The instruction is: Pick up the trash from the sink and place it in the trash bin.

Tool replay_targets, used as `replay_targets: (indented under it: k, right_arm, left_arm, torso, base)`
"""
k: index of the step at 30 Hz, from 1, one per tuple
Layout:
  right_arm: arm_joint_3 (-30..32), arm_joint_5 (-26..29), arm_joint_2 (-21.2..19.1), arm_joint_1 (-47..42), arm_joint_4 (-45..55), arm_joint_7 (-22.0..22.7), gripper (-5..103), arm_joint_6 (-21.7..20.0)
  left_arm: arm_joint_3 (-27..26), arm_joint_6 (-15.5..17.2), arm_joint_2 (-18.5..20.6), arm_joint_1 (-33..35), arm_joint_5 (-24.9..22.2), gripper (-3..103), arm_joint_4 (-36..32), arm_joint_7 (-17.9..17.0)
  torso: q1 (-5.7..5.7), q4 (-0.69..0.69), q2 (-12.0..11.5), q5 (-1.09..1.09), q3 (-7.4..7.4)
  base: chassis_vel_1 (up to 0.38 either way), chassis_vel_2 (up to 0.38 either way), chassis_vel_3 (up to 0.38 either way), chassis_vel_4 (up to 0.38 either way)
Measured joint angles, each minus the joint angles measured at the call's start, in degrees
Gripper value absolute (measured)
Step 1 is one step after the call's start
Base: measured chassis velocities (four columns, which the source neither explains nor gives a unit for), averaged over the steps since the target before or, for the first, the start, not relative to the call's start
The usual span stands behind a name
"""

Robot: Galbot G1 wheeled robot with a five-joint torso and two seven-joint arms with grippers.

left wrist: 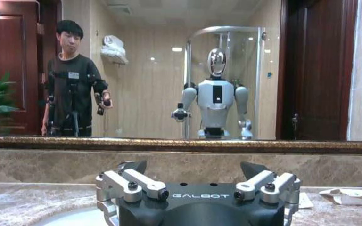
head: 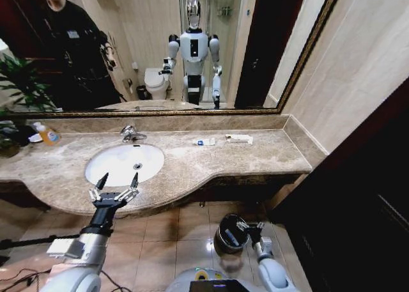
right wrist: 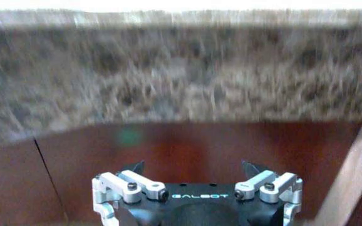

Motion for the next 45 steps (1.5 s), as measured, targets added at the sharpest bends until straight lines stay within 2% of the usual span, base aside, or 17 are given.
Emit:
replay_targets:
  k: [11, 15, 17, 20, 21, 24, 26, 29, 34, 39, 40, 45]
  right_arm:
    - [2.3, -1.9, -0.2, -3.0, 18.0, -1.8, 100, -4.7]
    - [1.8, -4.2, -1.2, -0.6, 21.0, -2.9, 100, -6.4]
    - [0.3, -4.3, -2.8, 2.7, 21.7, -3.2, 100, -8.9]
    - [-1.2, -3.4, -5.1, 5.7, 21.7, -3.2, 100, -10.9]
    - [-2.4, -2.3, -7.1, 8.5, 21.4, -3.8, 100, -12.5]
    - [-3.6, 1.2, -10.6, 13.4, 19.9, -6.6, 100, -15.2]
    - [-3.8, 2.0, -11.3, 14.4, 19.4, -7.3, 100, -15.7]
    - [-4.8, 6.1, -14.5, 19.2, 16.5, -11.1, 100, -17.9]
    - [-6.8, 9.3, -15.9, 24.3, 12.9, -12.6, 100, -19.1]
    - [-10.8, 14.9, -17.1, 31.7, 8.5, -14.0, 100, -22.5]
    - [-13.1, 16.5, -17.1, 35.4, 6.5, -14.1, 100, -23.8]
    - [-17.0, 17.8, -16.1, 42.5, 2.2, -14.6, 100, -24.3]
  left_arm:
    - [0.0, 0.0, 0.0, 0.0, 0.0, 100, 0.0, 0.0]
    - [0.0, 0.0, 0.0, 0.0, 0.0, 100, 0.0, 0.0]
    - [0.0, 0.0, 0.0, 0.0, 0.0, 100, 0.0, 0.0]
    - [0.0, 0.0, 0.0, 0.0, 0.0, 100, 0.0, 0.0]
    - [0.0, 0.0, 0.0, 0.0, 0.0, 100, 0.0, 0.0]
    - [0.0, 0.0, 0.0, 0.0, 0.0, 100, 0.0, 0.0]
    - [0.0, 0.0, 0.0, 0.0, 0.0, 100, 0.0, 0.0]
    - [0.0, 0.0, 0.0, 0.0, 0.0, 100, 0.0, 0.0]
    - [0.0, 0.0, 0.0, 0.0, 0.0, 100, 0.0, 0.0]
    - [0.0, 0.0, 0.0, 0.0, 0.0, 100, 0.0, 0.0]
    - [0.0, 0.0, 0.0, 0.0, 0.0, 100, 0.0, 0.0]
    - [0.0, 0.0, 0.0, 0.0, 0.0, 100, 0.0, 0.0]
  torso:
    - [0.0, 0.0, 0.0, -0.01, 0.0]
    - [0.0, 0.0, 0.0, 0.0, 0.0]
    - [0.0, 0.0, 0.0, 0.0, 0.0]
    - [0.01, 0.01, 0.0, 0.01, 0.0]
    - [0.01, 0.01, 0.0, -0.01, 0.0]
    - [0.02, 0.01, 0.0, 0.0, 0.01]
    - [0.02, 0.01, 0.0, 0.0, 0.01]
    - [0.02, 0.0, 0.0, -0.01, 0.01]
    - [0.02, 0.0, 0.0, 0.01, 0.01]
    - [0.02, 0.0, 0.0, 0.0, 0.01]
    - [0.01, 0.0, 0.0, 0.0, 0.01]
    - [0.01, 0.0, 0.0, -0.01, 0.0]
  base:
    - [0.0, 0.0, 0.0, 0.0]
    - [0.0, 0.0, 0.0, 0.0]
    - [0.0, 0.0, 0.0, 0.0]
    - [0.0, 0.0, 0.0, 0.0]
    - [0.0, 0.0, 0.0, 0.0]
    - [0.0, 0.0, 0.0, 0.0]
    - [0.0, 0.0, 0.0, 0.0]
    - [0.0, 0.0, 0.0, 0.0]
    - [0.0, 0.0, 0.0, 0.0]
    - [0.0, 0.0, 0.0, 0.0]
    - [0.0, 0.0, 0.0, 0.0]
    - [0.0, 0.0, 0.0, 0.0]
